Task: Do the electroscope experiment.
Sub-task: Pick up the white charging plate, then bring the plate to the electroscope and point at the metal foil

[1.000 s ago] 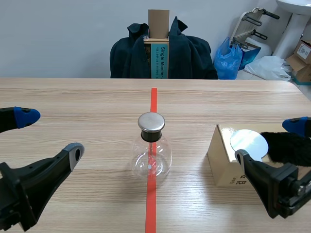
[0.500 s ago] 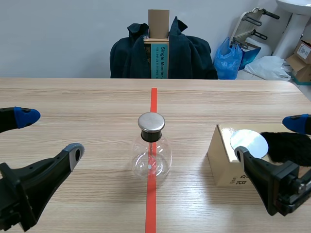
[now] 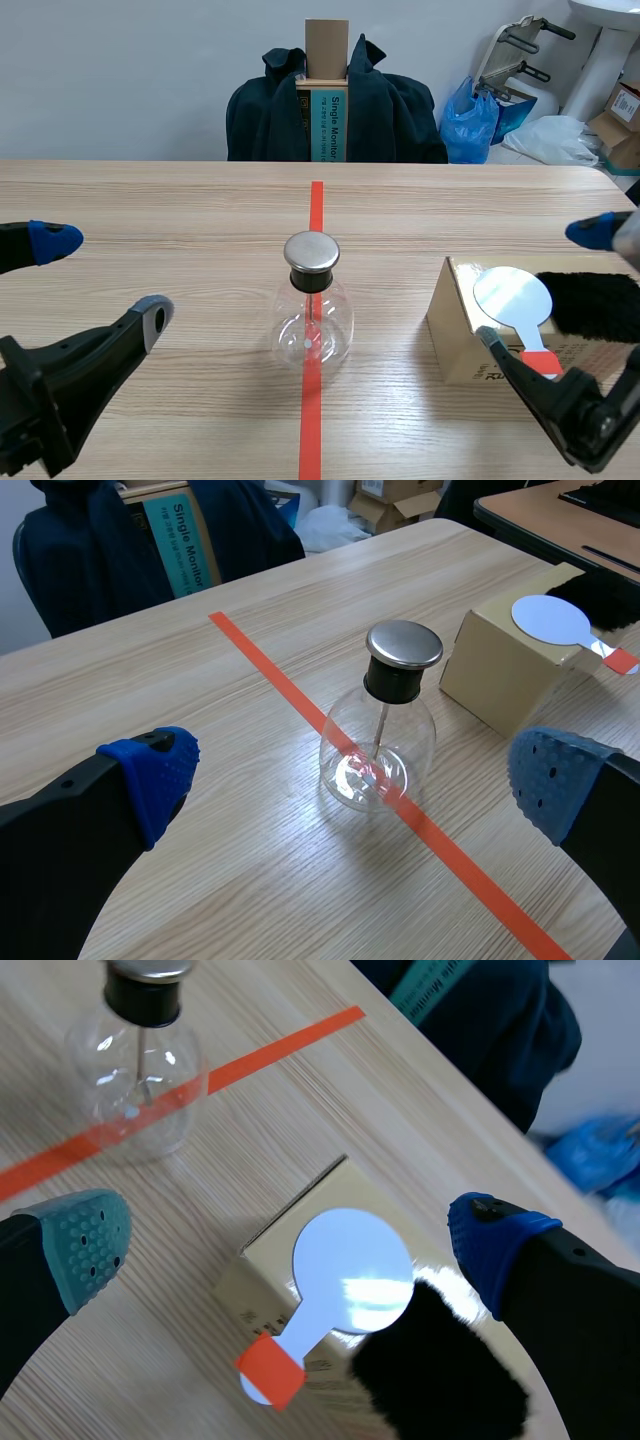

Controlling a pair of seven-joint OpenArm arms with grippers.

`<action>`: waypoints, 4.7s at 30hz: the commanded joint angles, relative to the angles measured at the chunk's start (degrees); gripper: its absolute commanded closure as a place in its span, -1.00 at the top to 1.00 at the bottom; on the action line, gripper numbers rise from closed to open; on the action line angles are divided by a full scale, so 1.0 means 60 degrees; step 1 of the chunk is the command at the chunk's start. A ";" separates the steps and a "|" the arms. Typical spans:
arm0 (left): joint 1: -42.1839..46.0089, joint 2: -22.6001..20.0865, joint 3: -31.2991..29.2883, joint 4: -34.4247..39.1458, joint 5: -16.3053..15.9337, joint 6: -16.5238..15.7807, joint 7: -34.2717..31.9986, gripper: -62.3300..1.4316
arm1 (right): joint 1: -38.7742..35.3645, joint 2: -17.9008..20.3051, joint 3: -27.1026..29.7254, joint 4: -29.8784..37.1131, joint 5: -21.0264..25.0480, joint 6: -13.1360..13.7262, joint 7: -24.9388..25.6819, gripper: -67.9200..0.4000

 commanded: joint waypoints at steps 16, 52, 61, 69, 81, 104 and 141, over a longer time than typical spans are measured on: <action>-0.0007 -0.0025 0.0033 0.0157 -0.0058 -0.0051 -0.0135 1.00 | -0.1705 -0.1483 -0.1530 0.0299 -1.0659 -0.3748 0.0517 1.00; -0.0055 -0.0025 0.0033 0.0157 -0.0058 -0.0055 -0.0138 1.00 | 0.1676 -0.1592 -0.2466 -0.5887 -1.2524 -1.0367 -0.0659 1.00; -0.0055 -0.0025 0.0033 0.0157 -0.0058 -0.0055 -0.0135 1.00 | 0.1654 -0.1588 -0.2455 -0.5887 -1.2524 -1.0367 -0.0590 0.80; -0.0055 -0.0025 0.0033 0.0157 -0.0058 -0.0055 -0.0135 1.00 | 0.1654 -0.1588 -0.2455 -0.5887 -1.2524 -1.0367 -0.0590 -0.23; -0.0055 -0.0025 0.0033 0.0157 -0.0058 -0.0055 -0.0135 1.00 | 0.1617 -0.1377 -0.2437 -0.5803 -1.2524 -1.0418 -0.0583 -0.97; -0.2688 -0.0860 0.0805 -0.2189 0.0299 -0.1268 0.1665 -0.50 | 0.1162 0.0707 -0.0120 -0.1439 -0.6634 -1.1245 0.1464 -0.96; -0.8309 0.0820 0.5832 -0.9497 0.2455 -0.2528 -0.2754 -0.86 | 0.3592 -0.2441 -0.3042 -0.2539 -0.9759 -0.9828 0.3432 -0.96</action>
